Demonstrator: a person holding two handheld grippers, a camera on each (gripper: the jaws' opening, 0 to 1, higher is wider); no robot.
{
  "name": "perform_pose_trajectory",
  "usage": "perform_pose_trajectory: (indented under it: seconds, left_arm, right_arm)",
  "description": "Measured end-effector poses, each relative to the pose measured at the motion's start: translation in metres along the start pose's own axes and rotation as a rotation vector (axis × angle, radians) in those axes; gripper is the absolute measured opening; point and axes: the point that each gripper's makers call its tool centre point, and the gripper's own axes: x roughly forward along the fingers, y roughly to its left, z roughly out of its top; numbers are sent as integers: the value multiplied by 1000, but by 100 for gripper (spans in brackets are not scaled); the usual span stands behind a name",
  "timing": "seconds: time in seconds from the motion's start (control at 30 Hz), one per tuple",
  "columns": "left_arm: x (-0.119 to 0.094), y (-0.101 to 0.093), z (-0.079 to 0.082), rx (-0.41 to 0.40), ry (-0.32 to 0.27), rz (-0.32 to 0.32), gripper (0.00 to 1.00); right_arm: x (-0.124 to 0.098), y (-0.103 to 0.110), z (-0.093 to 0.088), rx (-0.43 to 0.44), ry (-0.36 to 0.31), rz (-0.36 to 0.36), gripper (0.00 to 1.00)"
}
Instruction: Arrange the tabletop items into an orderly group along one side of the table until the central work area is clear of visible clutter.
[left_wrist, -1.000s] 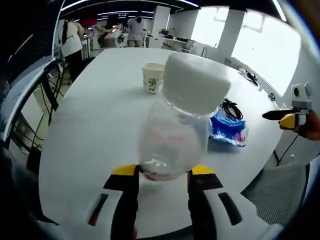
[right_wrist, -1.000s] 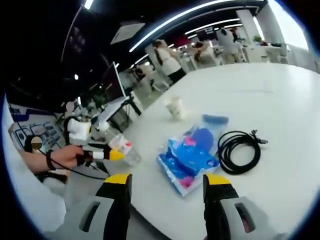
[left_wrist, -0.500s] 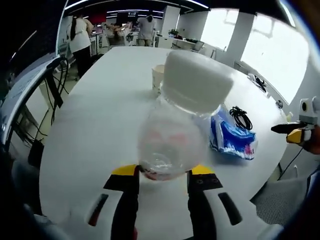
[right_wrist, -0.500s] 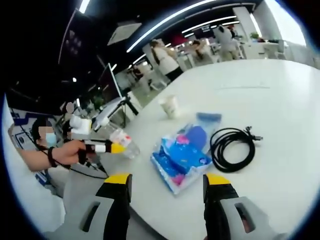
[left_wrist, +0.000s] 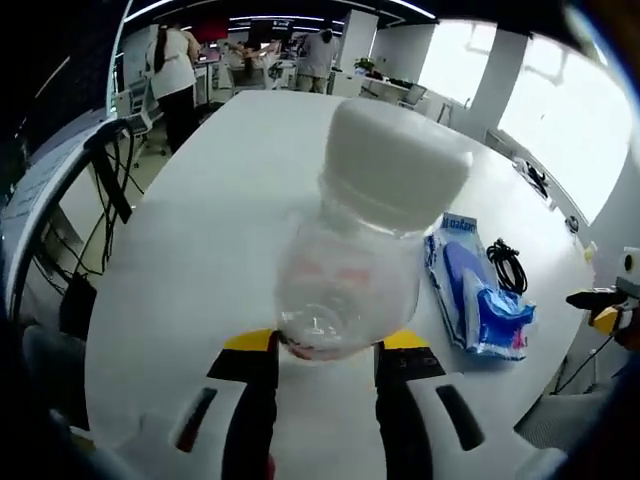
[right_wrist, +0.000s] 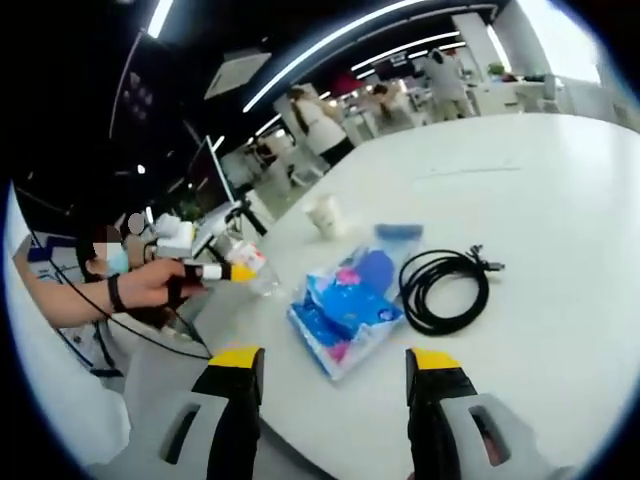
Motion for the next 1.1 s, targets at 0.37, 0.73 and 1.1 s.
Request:
perform_pose_trajectory:
  seconds: [0.37,0.73,1.1]
  left_arm:
    - [18,2,26,-24,-26,21,36]
    - [37,5,52,-29,-37,52,35]
    - [60,11,79,-12,-59,70,35]
  right_arm:
    - [-14,-10,8,5,-29,-38,57]
    - [-20,-13,0,20,-26,-59,57]
    - [-27,-12,7,8,-25,-68,57]
